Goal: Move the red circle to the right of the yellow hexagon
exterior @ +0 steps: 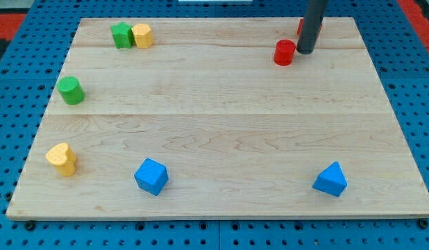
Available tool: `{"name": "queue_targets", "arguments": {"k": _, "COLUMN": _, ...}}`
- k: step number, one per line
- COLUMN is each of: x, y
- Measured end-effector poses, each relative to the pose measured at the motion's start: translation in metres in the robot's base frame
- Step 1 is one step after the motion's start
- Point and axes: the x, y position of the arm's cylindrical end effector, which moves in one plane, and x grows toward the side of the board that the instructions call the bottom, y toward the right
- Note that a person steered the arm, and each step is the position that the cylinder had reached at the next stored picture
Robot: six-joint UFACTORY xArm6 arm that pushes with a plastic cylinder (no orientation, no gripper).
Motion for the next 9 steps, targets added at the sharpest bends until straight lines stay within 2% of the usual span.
{"name": "queue_targets", "arguments": {"k": 1, "x": 0.024, "y": -0.038}}
{"name": "queue_targets", "arguments": {"k": 2, "x": 0.025, "y": -0.016}}
{"name": "queue_targets", "arguments": {"k": 3, "x": 0.045, "y": -0.03}}
{"name": "queue_targets", "arguments": {"k": 4, "x": 0.049, "y": -0.079}}
{"name": "queue_targets", "arguments": {"k": 5, "x": 0.071, "y": -0.109}}
{"name": "queue_targets", "arguments": {"k": 6, "x": 0.089, "y": -0.104}}
{"name": "queue_targets", "arguments": {"k": 7, "x": 0.09, "y": -0.174}}
{"name": "queue_targets", "arguments": {"k": 8, "x": 0.073, "y": -0.242}}
{"name": "queue_targets", "arguments": {"k": 9, "x": 0.033, "y": -0.268}}
